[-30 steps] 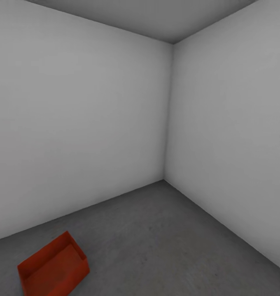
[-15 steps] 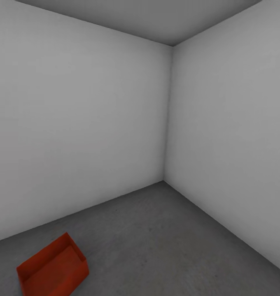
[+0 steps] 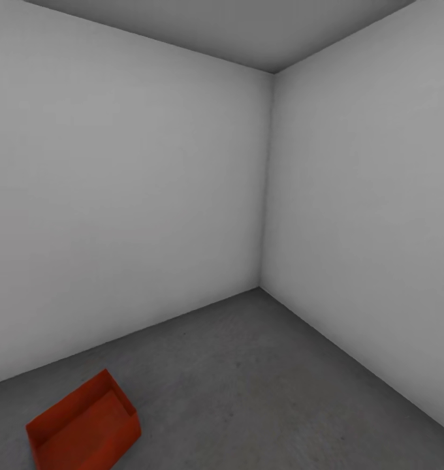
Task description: Move the two storage containers from the living room to the garage. In the garage, place one container on the floor and stack the other container on top of it (either order is fine).
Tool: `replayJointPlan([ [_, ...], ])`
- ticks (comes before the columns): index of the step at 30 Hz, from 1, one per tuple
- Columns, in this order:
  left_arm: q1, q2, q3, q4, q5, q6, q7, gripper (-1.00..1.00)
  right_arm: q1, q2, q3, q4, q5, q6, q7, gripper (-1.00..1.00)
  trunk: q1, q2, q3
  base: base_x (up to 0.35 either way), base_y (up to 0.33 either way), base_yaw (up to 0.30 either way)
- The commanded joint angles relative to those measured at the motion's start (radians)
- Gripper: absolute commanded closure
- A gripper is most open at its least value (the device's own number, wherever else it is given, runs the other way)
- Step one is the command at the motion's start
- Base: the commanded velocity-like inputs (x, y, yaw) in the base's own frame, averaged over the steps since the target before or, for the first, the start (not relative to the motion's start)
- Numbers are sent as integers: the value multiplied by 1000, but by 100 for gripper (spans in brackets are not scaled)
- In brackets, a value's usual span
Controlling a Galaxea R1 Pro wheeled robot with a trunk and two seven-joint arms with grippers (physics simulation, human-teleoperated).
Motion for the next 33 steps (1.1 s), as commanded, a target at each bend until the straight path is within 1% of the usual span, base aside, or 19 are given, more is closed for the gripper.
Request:
replayJointPlan([
  [1, -1, 0, -9, 0, 7, -2, 3, -100, -1, 0, 1, 3, 4, -5, -3, -100, 0, -1, -1, 0, 0, -13],
  [9, -1, 0, -9, 0, 7, -2, 3, -100, -1, 1, -4, 3, -2, -5, -9, -100, 0, -1, 2, 0, 0, -191],
  [33, -1, 0, -9, 0, 6, -4, 2, -100, -1, 1, -4, 3, -4, -5, -9, -100, 0, -1, 15, 0, 0, -272],
])
